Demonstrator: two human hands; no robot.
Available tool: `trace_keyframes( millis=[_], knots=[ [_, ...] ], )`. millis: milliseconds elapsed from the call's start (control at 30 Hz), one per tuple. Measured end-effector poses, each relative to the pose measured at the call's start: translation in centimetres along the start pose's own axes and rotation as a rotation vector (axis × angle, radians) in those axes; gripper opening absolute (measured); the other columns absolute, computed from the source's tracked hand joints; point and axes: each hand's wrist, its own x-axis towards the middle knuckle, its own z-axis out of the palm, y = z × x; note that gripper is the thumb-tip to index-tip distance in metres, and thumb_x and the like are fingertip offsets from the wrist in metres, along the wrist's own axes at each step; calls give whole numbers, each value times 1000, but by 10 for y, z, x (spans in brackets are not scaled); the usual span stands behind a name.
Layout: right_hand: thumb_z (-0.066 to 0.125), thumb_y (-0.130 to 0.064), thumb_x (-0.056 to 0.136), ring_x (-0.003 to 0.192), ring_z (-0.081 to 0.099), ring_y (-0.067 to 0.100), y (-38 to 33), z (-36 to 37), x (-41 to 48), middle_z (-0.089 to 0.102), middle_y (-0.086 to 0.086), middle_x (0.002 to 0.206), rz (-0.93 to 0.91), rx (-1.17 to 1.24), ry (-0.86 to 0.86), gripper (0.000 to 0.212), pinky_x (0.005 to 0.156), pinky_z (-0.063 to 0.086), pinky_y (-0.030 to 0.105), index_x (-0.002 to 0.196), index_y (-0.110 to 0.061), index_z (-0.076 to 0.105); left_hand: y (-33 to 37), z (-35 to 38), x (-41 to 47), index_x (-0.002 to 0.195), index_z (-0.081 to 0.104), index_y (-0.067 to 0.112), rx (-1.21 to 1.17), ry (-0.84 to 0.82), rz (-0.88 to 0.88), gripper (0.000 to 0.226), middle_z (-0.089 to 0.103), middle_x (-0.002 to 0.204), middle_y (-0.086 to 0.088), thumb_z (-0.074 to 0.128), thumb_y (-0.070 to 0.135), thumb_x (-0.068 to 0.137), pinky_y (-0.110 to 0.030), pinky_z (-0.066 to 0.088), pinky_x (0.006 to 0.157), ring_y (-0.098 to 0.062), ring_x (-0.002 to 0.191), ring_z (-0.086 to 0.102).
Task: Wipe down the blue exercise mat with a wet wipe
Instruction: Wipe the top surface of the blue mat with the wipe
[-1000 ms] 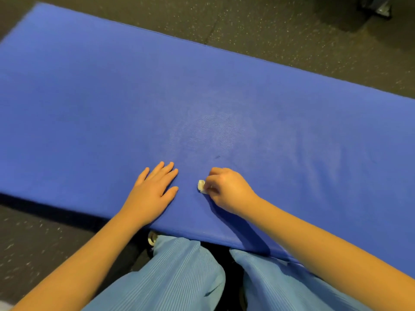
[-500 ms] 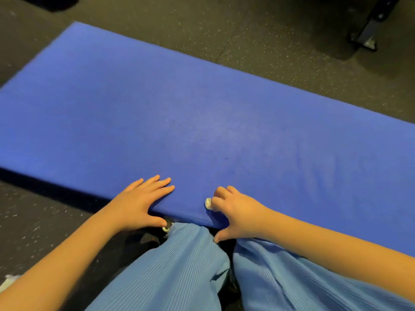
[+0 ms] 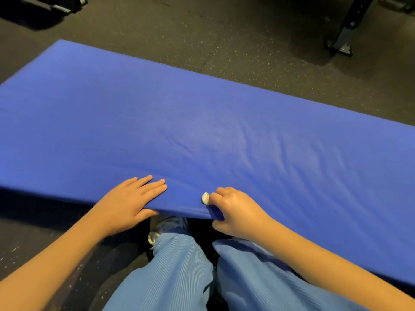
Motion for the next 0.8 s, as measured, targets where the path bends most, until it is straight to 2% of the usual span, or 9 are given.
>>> trace_keyframes(
  millis=[100,200,267,433,567,667,733,800],
  knots=[
    [67,-12,68,64,38,19,16,-11,-21,41,-7,70,49,76,100,29,50,26,23,97,-13,66,15,-20,24,128,61,19,-28,45,74,68,60,131,8,9,54,101,-36,57,80,-20,113,63],
    [69,-10,66,58,37,15,34,-20,-49,31,-17,62,169,93,177,19,51,20,14,85,-16,67,44,-25,48,121,67,20,-36,61,120,71,65,124,9,7,53,102,-31,58,73,-17,105,67],
    [70,-9,67,58,41,15,45,-23,-69,36,-16,62,227,72,203,17,51,26,15,82,-16,67,64,-22,59,119,68,23,-65,39,121,71,66,121,12,6,53,102,-28,58,72,-15,103,68],
    [58,-17,64,62,55,19,58,-17,-113,55,-7,68,288,60,195,20,51,47,29,81,-16,67,110,-12,63,116,69,27,-135,-10,136,72,67,118,14,5,55,101,-25,57,71,-14,100,69],
    [58,-16,60,63,60,21,48,-8,-128,53,-8,66,270,76,251,21,47,49,30,79,-17,67,113,-13,54,118,68,29,-142,-18,181,69,65,121,16,7,56,101,-22,55,75,-12,101,68],
    [59,-16,60,63,59,20,38,6,-124,51,-9,67,262,120,254,24,47,48,28,82,-20,67,99,-8,43,126,62,28,-134,-86,195,64,59,130,16,14,60,99,-23,43,90,-15,112,62],
    [61,-17,62,68,54,13,32,19,-123,54,-10,75,258,163,203,33,54,42,14,94,-23,68,89,1,31,134,54,30,-180,-115,180,62,50,139,18,24,67,95,-25,32,97,-14,126,48],
    [64,-15,66,88,52,4,30,26,-123,60,-14,92,258,261,162,46,70,37,2,111,-29,67,84,5,26,138,49,31,-262,-118,151,65,42,144,21,31,72,91,-25,26,102,-10,133,35]
  ],
)
